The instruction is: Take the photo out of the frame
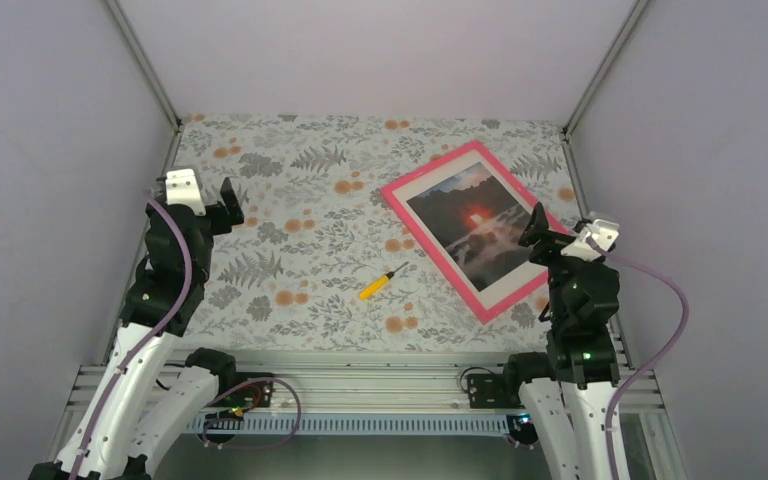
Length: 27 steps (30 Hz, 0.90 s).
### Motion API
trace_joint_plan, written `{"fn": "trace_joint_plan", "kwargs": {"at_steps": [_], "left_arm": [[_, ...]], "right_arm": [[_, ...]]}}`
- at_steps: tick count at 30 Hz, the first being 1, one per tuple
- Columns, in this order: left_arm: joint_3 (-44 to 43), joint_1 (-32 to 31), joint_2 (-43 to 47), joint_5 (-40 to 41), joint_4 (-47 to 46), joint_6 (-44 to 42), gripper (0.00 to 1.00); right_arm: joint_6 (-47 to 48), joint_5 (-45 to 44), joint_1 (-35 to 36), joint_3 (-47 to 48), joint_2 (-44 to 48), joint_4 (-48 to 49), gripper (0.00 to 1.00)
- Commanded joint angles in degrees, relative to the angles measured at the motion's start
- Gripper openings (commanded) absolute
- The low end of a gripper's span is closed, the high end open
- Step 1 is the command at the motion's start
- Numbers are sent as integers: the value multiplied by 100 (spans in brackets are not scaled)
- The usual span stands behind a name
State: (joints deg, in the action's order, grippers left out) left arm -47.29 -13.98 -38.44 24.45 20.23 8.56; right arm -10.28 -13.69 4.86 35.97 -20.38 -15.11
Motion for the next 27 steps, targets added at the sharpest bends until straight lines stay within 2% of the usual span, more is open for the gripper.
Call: {"fn": "trace_joint_plan", "kwargs": {"at_steps": [1,7,15,27], "left_arm": [[68,23,61,36,-102,-47,100],[130,22,73,223,-143,27,100],[-59,24,-139,-148,122,93,100],[-36,20,-152,-887,115,-108,100]], "right_arm": [[-84,-87,41,155,-33,4,100],[-129,10,42,179,-115,-75,100],[-677,320,46,222,-521,-189,100],[-1954,766,37,-220,-2117,-186,100]]}}
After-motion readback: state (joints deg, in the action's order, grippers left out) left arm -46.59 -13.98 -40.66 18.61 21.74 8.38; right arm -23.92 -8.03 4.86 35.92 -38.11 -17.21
